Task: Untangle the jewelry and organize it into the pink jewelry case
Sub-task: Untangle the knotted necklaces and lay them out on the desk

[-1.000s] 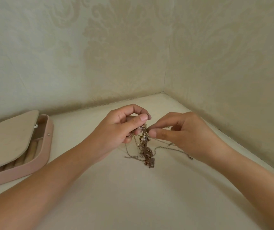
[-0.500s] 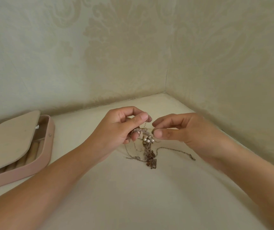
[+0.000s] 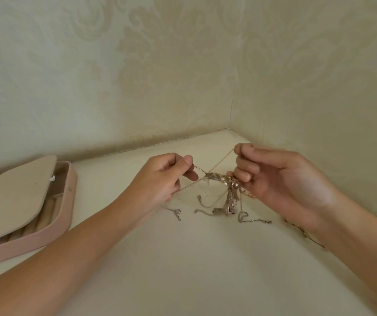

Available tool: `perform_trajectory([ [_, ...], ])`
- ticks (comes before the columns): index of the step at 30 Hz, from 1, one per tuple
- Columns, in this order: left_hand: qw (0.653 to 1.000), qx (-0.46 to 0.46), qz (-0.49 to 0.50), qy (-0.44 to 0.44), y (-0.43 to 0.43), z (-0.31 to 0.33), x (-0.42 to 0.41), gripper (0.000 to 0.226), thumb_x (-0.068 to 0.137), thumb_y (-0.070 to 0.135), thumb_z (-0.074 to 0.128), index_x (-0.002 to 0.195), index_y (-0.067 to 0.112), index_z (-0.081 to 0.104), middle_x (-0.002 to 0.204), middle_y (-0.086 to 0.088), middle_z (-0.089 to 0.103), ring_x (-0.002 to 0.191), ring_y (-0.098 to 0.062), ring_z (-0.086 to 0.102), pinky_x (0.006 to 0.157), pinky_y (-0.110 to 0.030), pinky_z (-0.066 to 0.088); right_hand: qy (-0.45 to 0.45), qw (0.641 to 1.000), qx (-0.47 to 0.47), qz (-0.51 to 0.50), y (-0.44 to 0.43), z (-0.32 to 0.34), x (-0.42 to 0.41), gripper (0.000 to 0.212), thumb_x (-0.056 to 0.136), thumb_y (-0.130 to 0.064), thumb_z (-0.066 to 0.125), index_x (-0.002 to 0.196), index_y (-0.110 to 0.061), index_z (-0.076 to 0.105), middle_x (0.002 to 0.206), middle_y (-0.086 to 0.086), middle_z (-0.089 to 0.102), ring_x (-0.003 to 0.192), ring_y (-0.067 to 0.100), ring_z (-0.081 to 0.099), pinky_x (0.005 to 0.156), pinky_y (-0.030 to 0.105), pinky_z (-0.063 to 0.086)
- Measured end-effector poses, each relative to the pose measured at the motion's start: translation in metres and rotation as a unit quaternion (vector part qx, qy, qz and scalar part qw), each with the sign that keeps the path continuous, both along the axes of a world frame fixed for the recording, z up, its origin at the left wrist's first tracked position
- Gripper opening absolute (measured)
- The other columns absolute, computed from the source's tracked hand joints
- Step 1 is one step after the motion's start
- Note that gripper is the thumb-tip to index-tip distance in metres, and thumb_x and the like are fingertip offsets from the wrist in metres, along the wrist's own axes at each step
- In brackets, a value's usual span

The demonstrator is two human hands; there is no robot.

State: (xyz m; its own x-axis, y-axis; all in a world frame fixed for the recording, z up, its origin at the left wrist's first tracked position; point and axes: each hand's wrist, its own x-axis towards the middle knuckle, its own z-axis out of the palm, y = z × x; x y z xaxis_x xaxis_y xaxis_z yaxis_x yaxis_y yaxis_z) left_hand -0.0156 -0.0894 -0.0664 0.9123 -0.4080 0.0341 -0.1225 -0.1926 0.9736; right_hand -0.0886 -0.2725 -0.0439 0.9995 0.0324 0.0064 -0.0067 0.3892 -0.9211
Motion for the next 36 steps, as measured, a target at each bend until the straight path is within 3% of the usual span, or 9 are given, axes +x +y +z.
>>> perform_trajectory([
  [6, 0.990, 0.105, -0.086, -0.043, 0.000, -0.003, -0.002, 0.015, 0.096, 0.023, 0.056, 0.088, 0.016, 0.067, 0.080, 0.012, 0.072, 0.056, -0.010, 0.046, 0.048, -0.016, 0.036, -0.020, 0.995, -0.099, 0.010, 0.000, 0.002, -0.002, 0.028, 0.080, -0.023, 0.058, 0.099, -0.011, 0.075, 0.045, -0.005, 0.023, 0.042, 0.010, 0.023, 0.055, 0.020, 0.043],
  [10, 0.975, 0.047, -0.212, -0.036, 0.002, -0.002, -0.004, 0.021, 0.086, 0.024, 0.062, 0.106, 0.027, 0.069, 0.112, 0.012, 0.069, 0.112, -0.007, 0.060, 0.097, -0.026, 0.042, -0.040, 0.985, -0.166, 0.038, 0.004, 0.003, -0.005, 0.029, 0.082, -0.025, 0.057, 0.103, -0.017, 0.074, 0.045, -0.004, 0.026, 0.042, 0.010, 0.023, 0.048, 0.019, 0.040],
  [13, 0.955, 0.000, -0.296, -0.023, 0.000, -0.002, -0.010, 0.025, 0.085, 0.027, 0.064, 0.109, 0.022, 0.066, 0.116, -0.002, 0.068, 0.121, -0.019, 0.057, 0.110, -0.044, 0.033, -0.056, 0.979, -0.183, 0.076, 0.006, 0.003, -0.007, 0.032, 0.086, -0.025, 0.055, 0.113, -0.021, 0.069, 0.051, 0.001, 0.038, 0.041, 0.009, 0.031, 0.049, 0.021, 0.042],
  [19, 0.946, -0.072, -0.314, 0.020, -0.005, -0.008, -0.017, 0.008, 0.081, 0.012, 0.072, 0.086, 0.015, 0.067, 0.094, 0.002, 0.072, 0.095, -0.011, 0.066, 0.089, -0.027, 0.049, -0.094, 0.977, -0.113, 0.156, 0.007, 0.003, -0.009, 0.039, 0.091, -0.012, 0.052, 0.129, -0.018, 0.055, 0.070, 0.001, 0.056, 0.049, 0.009, 0.046, 0.053, 0.021, 0.047],
  [24, 0.911, -0.210, -0.320, 0.154, -0.004, -0.001, -0.016, 0.042, 0.068, 0.027, 0.081, 0.092, 0.006, 0.053, 0.085, -0.010, 0.058, 0.070, -0.009, 0.062, 0.083, -0.038, 0.046, -0.105, 0.981, -0.007, 0.165, 0.003, 0.005, -0.008, 0.042, 0.089, -0.007, 0.049, 0.130, -0.011, 0.053, 0.077, 0.001, 0.059, 0.064, 0.011, 0.057, 0.060, 0.022, 0.052],
  [27, 0.928, -0.176, -0.293, 0.151, -0.006, 0.000, -0.017, 0.029, 0.068, 0.020, 0.080, 0.089, 0.011, 0.062, 0.101, -0.021, 0.041, 0.075, -0.023, 0.055, 0.075, -0.029, 0.050, -0.075, 0.984, -0.002, 0.163, 0.007, 0.004, -0.009, 0.040, 0.088, -0.006, 0.048, 0.128, -0.009, 0.055, 0.075, 0.002, 0.059, 0.050, 0.007, 0.049, 0.048, 0.019, 0.046],
  [31, 0.935, -0.067, -0.333, 0.102, -0.002, 0.002, -0.018, 0.018, 0.080, 0.020, 0.067, 0.097, 0.015, 0.067, 0.090, -0.004, 0.070, 0.093, -0.022, 0.061, 0.080, -0.022, 0.052, -0.037, 0.985, -0.034, 0.168, 0.012, 0.002, -0.010, 0.039, 0.085, -0.010, 0.050, 0.124, -0.008, 0.058, 0.081, 0.002, 0.063, 0.041, 0.005, 0.043, 0.039, 0.015, 0.035],
  [34, 0.952, 0.030, -0.297, 0.060, 0.002, 0.000, -0.014, 0.038, 0.070, 0.029, 0.076, 0.101, 0.007, 0.067, 0.110, -0.025, 0.064, 0.108, -0.036, 0.059, 0.094, -0.036, 0.048, -0.027, 0.986, -0.048, 0.160, 0.011, 0.000, -0.007, 0.039, 0.086, -0.010, 0.050, 0.124, -0.007, 0.057, 0.086, 0.002, 0.066, 0.042, 0.007, 0.044, 0.041, 0.016, 0.036],
  [36, 0.955, 0.075, -0.286, 0.034, 0.001, 0.000, -0.014, 0.037, 0.062, 0.036, 0.081, 0.093, 0.019, 0.072, 0.101, -0.023, 0.065, 0.092, -0.037, 0.056, 0.088, -0.043, 0.045, -0.019, 0.987, -0.061, 0.149, 0.012, -0.001, -0.007, 0.037, 0.087, -0.009, 0.050, 0.123, -0.007, 0.057, 0.087, 0.002, 0.067, 0.043, 0.008, 0.043, 0.041, 0.016, 0.036],
])
